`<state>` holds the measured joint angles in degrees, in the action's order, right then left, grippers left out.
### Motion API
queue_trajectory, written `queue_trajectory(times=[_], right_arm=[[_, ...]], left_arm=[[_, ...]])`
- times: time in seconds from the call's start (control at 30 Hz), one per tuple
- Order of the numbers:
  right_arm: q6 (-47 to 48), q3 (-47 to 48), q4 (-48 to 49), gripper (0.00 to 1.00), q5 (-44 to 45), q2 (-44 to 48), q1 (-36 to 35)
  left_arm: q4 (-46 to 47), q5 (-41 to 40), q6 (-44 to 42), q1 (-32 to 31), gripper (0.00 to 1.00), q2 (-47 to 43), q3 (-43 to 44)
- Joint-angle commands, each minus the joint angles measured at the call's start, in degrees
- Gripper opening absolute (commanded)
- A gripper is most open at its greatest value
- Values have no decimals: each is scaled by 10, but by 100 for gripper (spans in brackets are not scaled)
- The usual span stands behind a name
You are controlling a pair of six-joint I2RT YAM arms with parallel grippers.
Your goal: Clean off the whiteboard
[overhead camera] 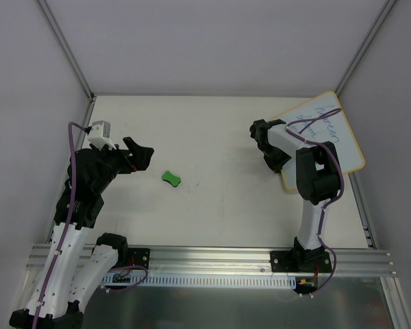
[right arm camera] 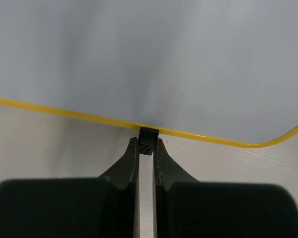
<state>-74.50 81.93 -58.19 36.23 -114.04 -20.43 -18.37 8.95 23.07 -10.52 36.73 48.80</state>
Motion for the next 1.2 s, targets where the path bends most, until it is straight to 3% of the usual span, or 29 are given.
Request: queue_trajectory(times=[0.0, 0.13, 0.3, 0.63, 1.1, 1.13, 1.17], right_arm=[[26, 15, 1, 0, 1, -10, 2], [102, 19, 25, 1, -28, -18, -3], [202, -20, 128, 0, -41, 12, -39], [324, -55, 249, 0, -91, 19, -119], [346, -70, 283, 1, -122, 40, -195], [351, -68, 282, 4, -119, 44, -195], [352, -67, 283, 16, -117, 50, -195]], left_arm=[[5, 7, -14, -4, 99, 1, 8], [4, 5, -19, -4, 99, 3, 10], [2, 1, -21, -4, 99, 3, 14], [0, -4, -23, -4, 99, 1, 17], [-8, -11, -30, -4, 99, -3, 24], [-9, -13, -31, -4, 99, -3, 25], [-10, -13, -32, -4, 99, -3, 26]])
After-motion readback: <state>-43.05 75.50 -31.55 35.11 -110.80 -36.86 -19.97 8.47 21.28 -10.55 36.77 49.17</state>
